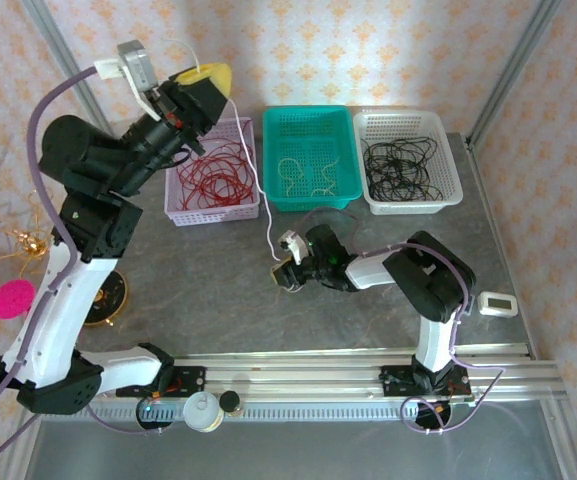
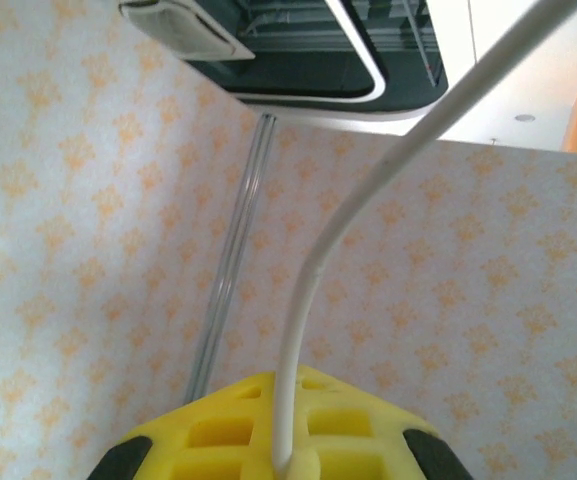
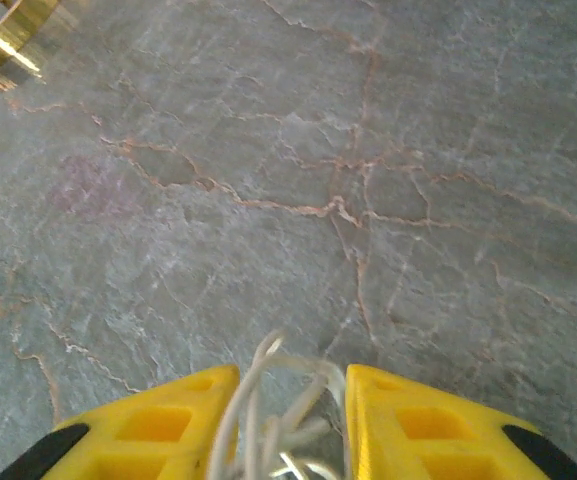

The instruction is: Untangle the cables

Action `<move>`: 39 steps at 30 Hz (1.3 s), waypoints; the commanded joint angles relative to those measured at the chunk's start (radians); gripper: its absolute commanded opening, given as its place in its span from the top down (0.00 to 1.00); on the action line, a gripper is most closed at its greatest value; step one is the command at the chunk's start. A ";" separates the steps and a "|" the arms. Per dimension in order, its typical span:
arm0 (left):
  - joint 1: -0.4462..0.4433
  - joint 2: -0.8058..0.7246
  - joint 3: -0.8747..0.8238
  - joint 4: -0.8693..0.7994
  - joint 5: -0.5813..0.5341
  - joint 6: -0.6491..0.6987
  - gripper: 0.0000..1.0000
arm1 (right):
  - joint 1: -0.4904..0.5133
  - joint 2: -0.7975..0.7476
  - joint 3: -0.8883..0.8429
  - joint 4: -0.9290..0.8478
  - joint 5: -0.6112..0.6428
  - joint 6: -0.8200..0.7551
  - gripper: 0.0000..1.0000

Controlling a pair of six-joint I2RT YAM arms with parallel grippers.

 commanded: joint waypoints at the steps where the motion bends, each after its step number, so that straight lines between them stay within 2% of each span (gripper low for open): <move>1: -0.008 0.007 0.053 0.001 0.007 0.058 1.00 | 0.003 0.010 -0.009 0.028 0.047 0.004 0.66; 9: -0.009 0.046 0.110 0.059 0.007 0.111 1.00 | 0.000 -0.006 -0.021 0.025 0.071 0.014 0.65; 14: -0.009 0.059 0.098 0.061 -0.018 0.124 1.00 | -0.018 -0.095 -0.053 0.037 0.139 0.041 0.57; 18: -0.009 0.059 0.080 0.052 -0.029 0.141 1.00 | -0.039 -0.195 -0.061 0.018 0.138 0.034 0.54; 20: -0.008 0.062 0.080 0.039 -0.032 0.151 1.00 | -0.039 -0.259 -0.024 -0.058 0.129 -0.007 0.51; 27: -0.008 0.053 0.025 0.036 -0.044 0.164 1.00 | -0.039 -0.406 0.108 -0.258 0.051 -0.075 0.50; 34: -0.008 0.044 -0.029 0.068 -0.043 0.146 1.00 | -0.052 -0.450 0.293 -0.218 0.012 -0.040 0.48; 39: -0.007 0.049 -0.029 0.065 -0.027 0.139 1.00 | -0.105 -0.412 0.484 -0.169 -0.147 -0.016 0.48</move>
